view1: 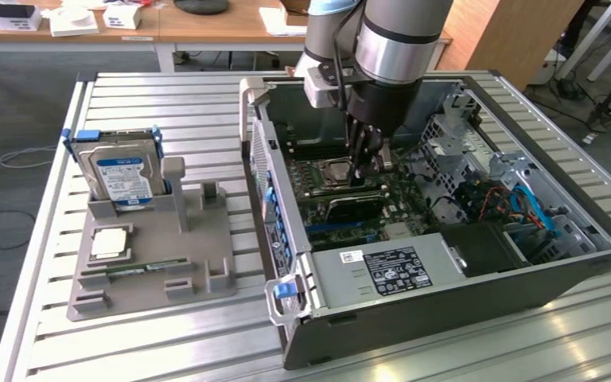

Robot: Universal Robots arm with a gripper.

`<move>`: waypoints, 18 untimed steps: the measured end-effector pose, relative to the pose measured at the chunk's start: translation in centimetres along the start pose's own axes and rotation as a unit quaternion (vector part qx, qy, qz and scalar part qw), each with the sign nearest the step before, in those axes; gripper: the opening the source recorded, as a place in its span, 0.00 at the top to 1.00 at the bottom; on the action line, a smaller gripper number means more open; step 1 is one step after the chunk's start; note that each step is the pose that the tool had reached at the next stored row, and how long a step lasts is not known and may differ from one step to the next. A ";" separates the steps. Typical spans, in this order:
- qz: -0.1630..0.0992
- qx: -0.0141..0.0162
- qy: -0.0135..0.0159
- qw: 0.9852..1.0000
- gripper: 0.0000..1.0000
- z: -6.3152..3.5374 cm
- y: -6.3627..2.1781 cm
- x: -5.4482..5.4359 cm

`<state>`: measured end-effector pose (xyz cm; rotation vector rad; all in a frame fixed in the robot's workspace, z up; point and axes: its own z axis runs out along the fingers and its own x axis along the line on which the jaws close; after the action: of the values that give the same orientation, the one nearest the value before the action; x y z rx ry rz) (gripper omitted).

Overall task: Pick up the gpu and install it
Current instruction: 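Press down on the gpu until it lock into place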

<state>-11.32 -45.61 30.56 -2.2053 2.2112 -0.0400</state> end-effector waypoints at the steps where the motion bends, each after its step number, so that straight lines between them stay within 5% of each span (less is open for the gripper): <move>1: 0.000 0.000 0.000 1.000 0.89 0.00 0.00 0.0; 8: 0.000 0.000 0.000 1.000 0.89 0.00 0.08 0.0; 18: 0.000 0.000 0.000 1.000 0.89 0.07 3.73 0.0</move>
<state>-15.05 -45.61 30.37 -2.2051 2.2110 -0.0406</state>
